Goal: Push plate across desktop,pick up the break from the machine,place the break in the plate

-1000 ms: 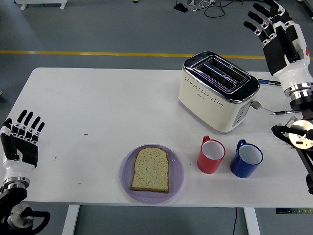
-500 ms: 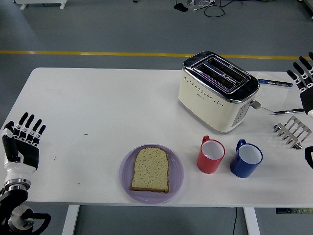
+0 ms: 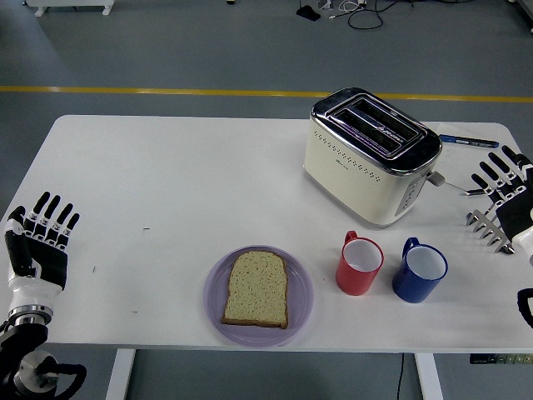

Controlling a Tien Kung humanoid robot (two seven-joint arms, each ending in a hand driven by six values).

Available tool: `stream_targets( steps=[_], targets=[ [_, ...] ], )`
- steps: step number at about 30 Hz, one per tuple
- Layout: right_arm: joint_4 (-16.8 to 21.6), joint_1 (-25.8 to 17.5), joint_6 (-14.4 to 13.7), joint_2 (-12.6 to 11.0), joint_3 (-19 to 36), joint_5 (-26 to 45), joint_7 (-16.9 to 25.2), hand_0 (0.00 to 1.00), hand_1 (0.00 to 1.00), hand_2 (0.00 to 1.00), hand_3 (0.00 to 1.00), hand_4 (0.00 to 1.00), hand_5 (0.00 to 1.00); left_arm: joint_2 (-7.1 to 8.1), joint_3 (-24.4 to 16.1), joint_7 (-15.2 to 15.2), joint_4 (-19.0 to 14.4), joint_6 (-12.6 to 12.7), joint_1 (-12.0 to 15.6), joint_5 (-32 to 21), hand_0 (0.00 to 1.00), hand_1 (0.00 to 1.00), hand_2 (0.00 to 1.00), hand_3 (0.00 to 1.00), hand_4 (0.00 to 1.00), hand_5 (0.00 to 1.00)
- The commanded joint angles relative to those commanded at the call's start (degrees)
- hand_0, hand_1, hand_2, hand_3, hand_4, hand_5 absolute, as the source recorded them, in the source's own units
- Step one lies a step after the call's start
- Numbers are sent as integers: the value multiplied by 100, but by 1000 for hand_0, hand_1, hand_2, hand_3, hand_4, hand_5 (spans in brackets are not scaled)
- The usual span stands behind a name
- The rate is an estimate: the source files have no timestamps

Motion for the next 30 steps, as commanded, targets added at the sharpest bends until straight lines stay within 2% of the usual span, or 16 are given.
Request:
stream_targets(
  steps=[13, 30],
  targets=[
    [-14, -101, 44, 7, 79, -15, 7, 693, 687, 699, 679, 464, 513, 0, 45, 4, 0, -7, 82, -4, 807, 814, 864, 772, 504, 998],
    [-63, 1, 32, 9, 205, 45, 14, 692, 685, 699, 673, 456, 551, 0, -66, 14, -87, -39, -9, 37, 807, 814, 862, 771, 506, 998]
  ],
)
